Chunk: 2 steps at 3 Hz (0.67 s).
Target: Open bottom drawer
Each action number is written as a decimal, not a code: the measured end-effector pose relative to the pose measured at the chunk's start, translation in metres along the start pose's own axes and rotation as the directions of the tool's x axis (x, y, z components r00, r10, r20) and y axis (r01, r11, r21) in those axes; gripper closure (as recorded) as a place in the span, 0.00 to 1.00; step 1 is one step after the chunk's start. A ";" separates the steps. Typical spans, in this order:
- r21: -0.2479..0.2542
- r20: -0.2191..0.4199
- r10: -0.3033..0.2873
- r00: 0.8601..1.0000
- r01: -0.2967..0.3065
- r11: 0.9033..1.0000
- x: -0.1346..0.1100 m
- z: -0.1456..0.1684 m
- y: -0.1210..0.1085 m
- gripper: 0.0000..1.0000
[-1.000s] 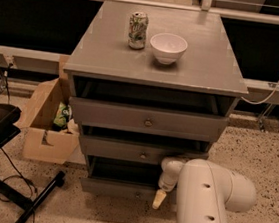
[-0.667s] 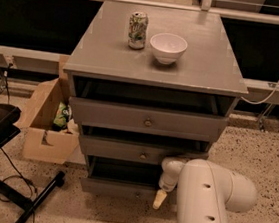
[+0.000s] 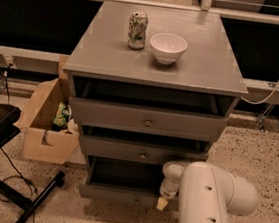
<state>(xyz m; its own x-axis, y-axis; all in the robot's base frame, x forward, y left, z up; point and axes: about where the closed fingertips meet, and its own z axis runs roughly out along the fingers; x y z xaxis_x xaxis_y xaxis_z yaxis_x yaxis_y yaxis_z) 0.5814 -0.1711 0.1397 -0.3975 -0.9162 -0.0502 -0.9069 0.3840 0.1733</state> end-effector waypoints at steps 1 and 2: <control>0.000 0.000 0.000 1.000 0.000 1.000 0.000 -0.003 0.001 0.77; 0.000 0.000 0.000 1.000 0.000 1.000 0.000 -0.003 0.001 0.63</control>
Offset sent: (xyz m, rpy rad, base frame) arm -0.2836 -0.0058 0.1932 -0.3376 0.0118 -0.1447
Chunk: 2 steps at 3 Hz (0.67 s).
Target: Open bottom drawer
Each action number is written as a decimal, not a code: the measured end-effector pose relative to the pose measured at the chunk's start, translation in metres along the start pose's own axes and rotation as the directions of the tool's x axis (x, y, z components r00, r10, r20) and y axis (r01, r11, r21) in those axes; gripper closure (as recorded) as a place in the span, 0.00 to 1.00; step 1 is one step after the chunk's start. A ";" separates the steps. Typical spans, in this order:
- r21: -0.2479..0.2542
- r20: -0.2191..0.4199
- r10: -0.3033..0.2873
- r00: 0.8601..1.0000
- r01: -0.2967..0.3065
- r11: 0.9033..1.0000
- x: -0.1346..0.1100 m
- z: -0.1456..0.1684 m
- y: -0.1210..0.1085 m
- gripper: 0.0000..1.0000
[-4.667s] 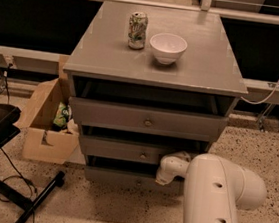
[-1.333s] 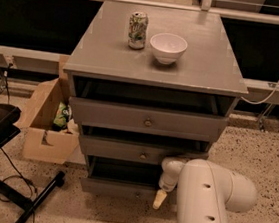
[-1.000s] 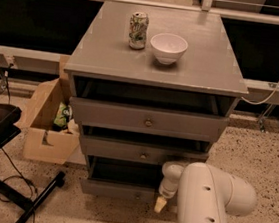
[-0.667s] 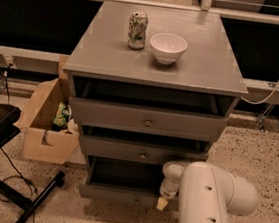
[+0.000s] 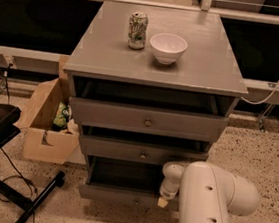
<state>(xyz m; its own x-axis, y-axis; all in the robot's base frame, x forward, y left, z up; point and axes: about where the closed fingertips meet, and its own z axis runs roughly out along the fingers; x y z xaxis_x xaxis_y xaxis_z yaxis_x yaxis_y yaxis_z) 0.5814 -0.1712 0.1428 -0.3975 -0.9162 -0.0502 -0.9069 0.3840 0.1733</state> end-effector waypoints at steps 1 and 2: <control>-0.003 -0.001 0.000 1.000 0.000 1.000 0.001 0.002 0.002 0.40; -0.005 -0.002 0.000 1.000 0.000 1.000 0.001 0.002 0.002 0.09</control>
Offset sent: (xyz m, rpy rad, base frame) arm -0.0021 0.0002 -0.0017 0.0002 0.0037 0.0005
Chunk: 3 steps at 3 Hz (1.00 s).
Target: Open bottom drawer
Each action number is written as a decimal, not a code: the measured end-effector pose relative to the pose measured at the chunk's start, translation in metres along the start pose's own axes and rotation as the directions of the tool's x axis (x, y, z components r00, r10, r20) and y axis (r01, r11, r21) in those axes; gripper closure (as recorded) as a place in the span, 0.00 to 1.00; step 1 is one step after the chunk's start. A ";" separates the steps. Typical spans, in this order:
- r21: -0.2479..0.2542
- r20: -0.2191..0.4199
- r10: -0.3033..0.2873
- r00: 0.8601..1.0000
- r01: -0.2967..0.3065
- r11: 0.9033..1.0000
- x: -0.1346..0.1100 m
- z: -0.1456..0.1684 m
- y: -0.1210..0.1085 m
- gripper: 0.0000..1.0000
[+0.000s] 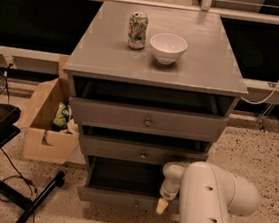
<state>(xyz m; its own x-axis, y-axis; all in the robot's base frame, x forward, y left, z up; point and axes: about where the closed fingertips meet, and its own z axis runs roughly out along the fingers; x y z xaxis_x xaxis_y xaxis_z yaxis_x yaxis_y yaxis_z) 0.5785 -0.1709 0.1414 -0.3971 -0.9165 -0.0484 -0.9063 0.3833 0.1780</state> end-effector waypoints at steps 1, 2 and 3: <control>-0.003 -0.001 0.000 1.000 0.000 1.000 0.001 0.002 0.001 0.00; -0.001 0.003 -0.002 1.000 0.002 1.000 0.000 0.004 0.005 0.00; 0.068 0.023 0.003 1.000 -0.005 0.998 -0.010 -0.024 0.003 0.00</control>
Offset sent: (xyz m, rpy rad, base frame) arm -0.0035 0.0031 0.0007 0.0071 -0.0149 0.0020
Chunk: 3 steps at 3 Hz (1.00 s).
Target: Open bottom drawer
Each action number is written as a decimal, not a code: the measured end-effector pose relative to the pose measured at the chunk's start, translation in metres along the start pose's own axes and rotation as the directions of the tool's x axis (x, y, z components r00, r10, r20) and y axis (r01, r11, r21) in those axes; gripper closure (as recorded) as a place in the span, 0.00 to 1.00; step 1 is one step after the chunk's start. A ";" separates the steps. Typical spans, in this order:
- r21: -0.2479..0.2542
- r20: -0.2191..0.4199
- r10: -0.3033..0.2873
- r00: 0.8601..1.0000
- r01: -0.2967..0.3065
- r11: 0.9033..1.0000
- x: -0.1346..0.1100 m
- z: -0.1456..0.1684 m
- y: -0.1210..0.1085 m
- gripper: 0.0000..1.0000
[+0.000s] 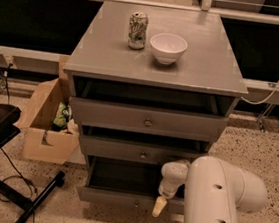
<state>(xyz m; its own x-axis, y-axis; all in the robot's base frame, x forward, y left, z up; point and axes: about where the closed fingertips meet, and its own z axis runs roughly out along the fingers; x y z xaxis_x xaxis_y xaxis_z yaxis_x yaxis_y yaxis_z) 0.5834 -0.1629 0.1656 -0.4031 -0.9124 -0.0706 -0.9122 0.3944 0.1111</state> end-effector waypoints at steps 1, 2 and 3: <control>0.081 0.033 0.020 0.999 -0.023 0.996 -0.010 -0.039 0.011 0.00; 0.043 0.002 0.040 0.999 -0.040 0.998 0.004 -0.030 0.043 0.00; 0.031 0.001 0.044 0.999 -0.044 0.999 0.005 -0.022 0.037 0.00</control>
Offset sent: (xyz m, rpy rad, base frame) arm -0.0005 0.0077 0.0365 -0.0040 -0.0787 -0.0287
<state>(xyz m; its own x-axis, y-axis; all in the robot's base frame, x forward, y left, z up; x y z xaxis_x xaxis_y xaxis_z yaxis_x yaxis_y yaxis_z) 0.5488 -0.1552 0.1908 -0.4432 -0.8939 -0.0668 -0.8953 0.4377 0.0833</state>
